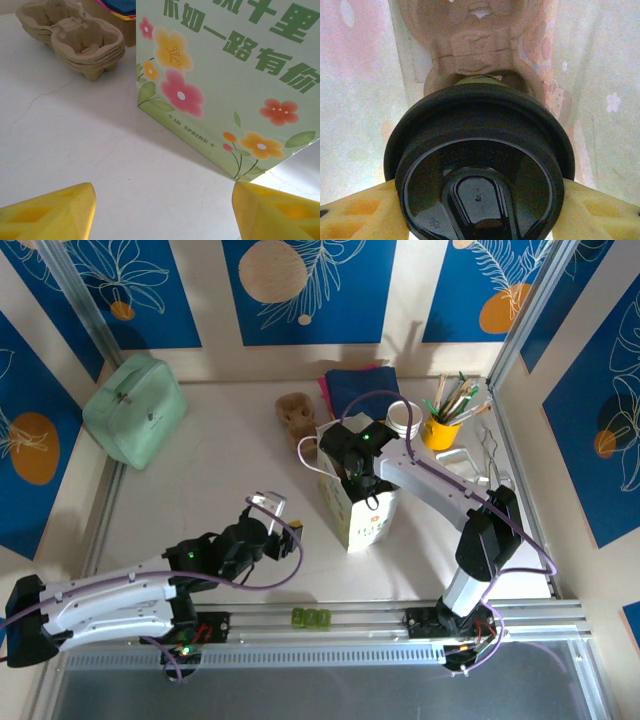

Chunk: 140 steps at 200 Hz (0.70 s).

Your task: Pack the takeout coffee

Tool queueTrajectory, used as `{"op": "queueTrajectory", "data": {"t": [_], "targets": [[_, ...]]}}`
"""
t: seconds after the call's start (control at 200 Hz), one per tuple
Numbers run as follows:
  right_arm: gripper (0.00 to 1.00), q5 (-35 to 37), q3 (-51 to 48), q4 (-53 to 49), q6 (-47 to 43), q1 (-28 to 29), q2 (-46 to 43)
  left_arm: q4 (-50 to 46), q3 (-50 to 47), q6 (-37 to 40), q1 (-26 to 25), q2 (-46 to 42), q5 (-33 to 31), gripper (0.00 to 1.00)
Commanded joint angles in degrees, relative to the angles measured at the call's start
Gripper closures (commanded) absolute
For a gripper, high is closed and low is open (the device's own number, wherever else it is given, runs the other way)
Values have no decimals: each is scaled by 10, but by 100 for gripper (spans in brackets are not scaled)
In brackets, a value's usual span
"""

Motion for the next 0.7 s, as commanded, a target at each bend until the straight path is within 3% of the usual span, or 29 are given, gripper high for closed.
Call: {"op": "queueTrajectory", "data": {"t": [0.0,0.695], "targets": [[42,-4,-6,-2,-5,-4,-1,1,6,0,3,4,-4,27],[42,-1,-9,4,-9,-12,12,0,8,4,4,5,-4,27]]}}
